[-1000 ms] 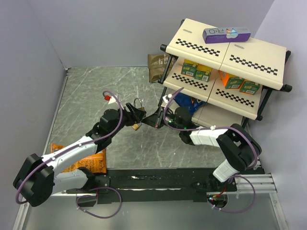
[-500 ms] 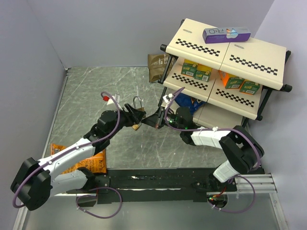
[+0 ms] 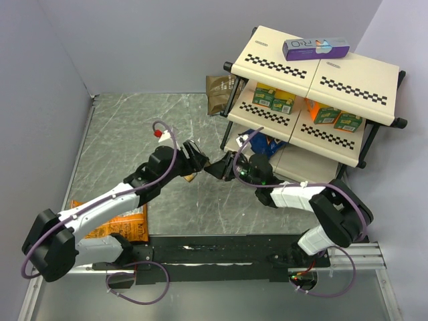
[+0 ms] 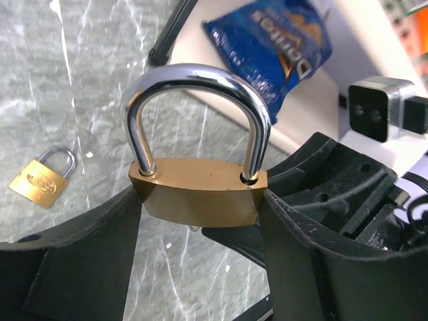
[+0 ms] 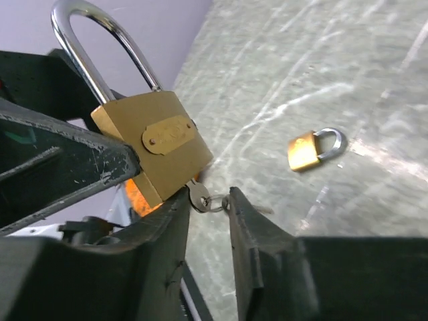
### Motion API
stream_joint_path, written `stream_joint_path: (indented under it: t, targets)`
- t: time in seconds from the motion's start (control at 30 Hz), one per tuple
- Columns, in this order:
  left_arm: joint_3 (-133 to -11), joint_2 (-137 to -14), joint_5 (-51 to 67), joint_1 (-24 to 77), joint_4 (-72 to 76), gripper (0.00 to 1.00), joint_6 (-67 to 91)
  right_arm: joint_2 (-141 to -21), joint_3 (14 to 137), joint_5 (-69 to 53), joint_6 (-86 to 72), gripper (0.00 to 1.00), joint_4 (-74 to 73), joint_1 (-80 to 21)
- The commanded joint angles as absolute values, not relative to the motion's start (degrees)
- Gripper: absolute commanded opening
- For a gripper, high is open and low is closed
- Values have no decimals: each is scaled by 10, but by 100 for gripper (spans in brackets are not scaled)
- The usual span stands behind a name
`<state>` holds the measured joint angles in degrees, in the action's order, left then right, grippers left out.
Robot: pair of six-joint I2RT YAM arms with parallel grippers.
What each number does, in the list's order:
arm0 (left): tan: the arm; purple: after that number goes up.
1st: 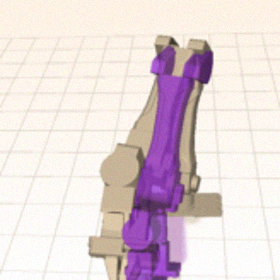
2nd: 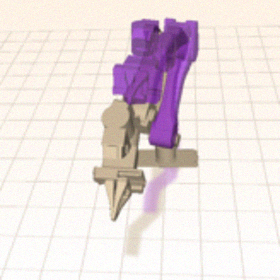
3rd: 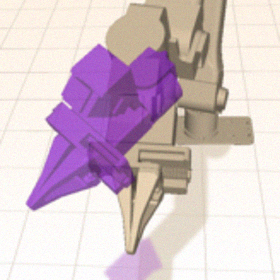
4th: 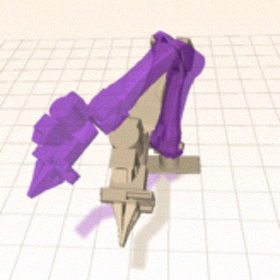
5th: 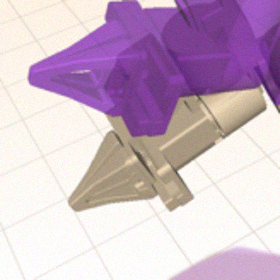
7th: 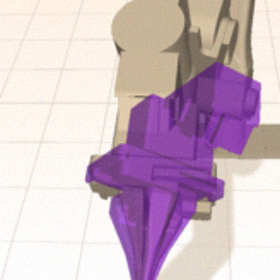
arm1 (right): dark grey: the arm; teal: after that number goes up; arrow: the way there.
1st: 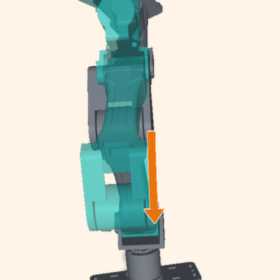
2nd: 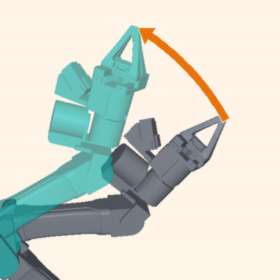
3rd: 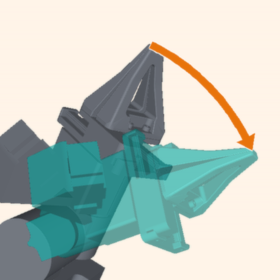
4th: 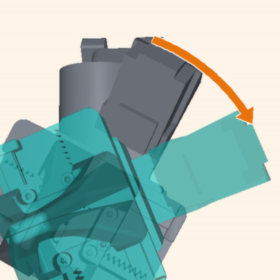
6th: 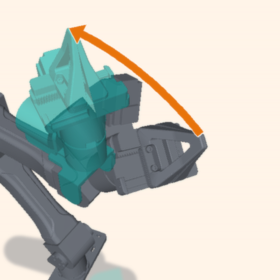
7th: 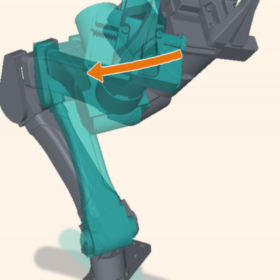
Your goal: Unlock with the key
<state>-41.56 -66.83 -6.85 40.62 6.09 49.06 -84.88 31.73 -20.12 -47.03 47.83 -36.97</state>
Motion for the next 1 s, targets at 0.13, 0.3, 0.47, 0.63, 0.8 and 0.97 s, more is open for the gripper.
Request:
stream_joint_path:
  t: [0.13, 0.3, 0.47, 0.63, 0.8, 0.97]
  targets:
    - [-483, -706, -51, 406, 65, 1, 462, -799, 266, -148, -460, 53, 538, -380]
    - [-474, -699, -13, 378, 76, 1, 432, -772, 239, -145, -458, 65, 535, -383]
    - [-447, -671, 89, 353, 87, 1, 370, -714, 215, -145, -446, 72, 512, -382]
    - [-469, -654, 213, 330, 16, 1, 286, -640, 241, -174, -424, 77, 417, -366]
    - [-481, -611, 311, 326, -66, 1, 184, -598, 307, -235, -365, 79, 299, -346]
    - [-433, -564, 341, 326, -36, 1, 172, -570, 354, -265, -292, 80, 191, -347]
